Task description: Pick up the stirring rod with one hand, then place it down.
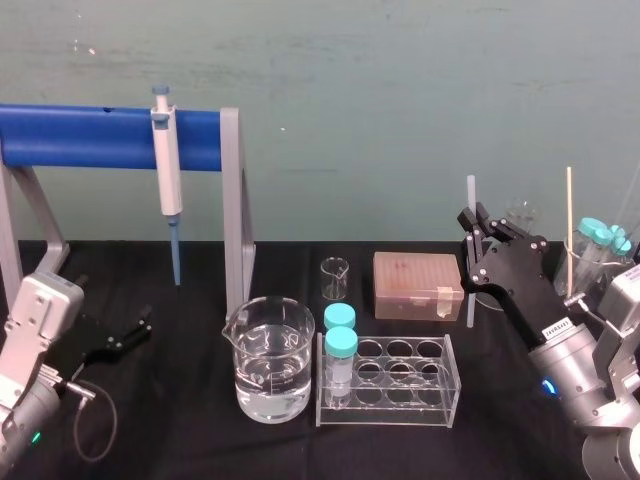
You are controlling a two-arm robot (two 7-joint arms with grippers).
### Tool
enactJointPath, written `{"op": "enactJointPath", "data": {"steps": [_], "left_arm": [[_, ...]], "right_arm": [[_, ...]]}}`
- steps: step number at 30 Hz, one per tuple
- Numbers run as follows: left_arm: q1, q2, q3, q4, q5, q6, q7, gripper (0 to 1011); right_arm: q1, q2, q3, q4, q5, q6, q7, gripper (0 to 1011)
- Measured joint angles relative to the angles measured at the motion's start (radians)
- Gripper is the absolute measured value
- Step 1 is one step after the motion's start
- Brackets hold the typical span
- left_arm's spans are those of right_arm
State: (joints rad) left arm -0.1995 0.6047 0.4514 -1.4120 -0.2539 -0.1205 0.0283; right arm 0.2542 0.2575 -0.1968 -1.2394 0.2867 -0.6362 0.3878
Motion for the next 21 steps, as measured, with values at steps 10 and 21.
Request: {"op": "enactJointPath", "data": {"steps": [10, 21], "left_arm": [[0.0, 0.0, 0.0, 0.0, 0.0, 0.0, 0.0, 1000], [0.0, 0.0, 0.0, 0.0, 0.0, 0.0, 0.0, 1000]], "right_arm": [[0.001, 0.001, -0.002, -0.001, -0.002, 0.0, -0.001, 66], [0.001, 0.002, -0.003, -0.002, -0.003, -0.001, -0.002, 66]]}}
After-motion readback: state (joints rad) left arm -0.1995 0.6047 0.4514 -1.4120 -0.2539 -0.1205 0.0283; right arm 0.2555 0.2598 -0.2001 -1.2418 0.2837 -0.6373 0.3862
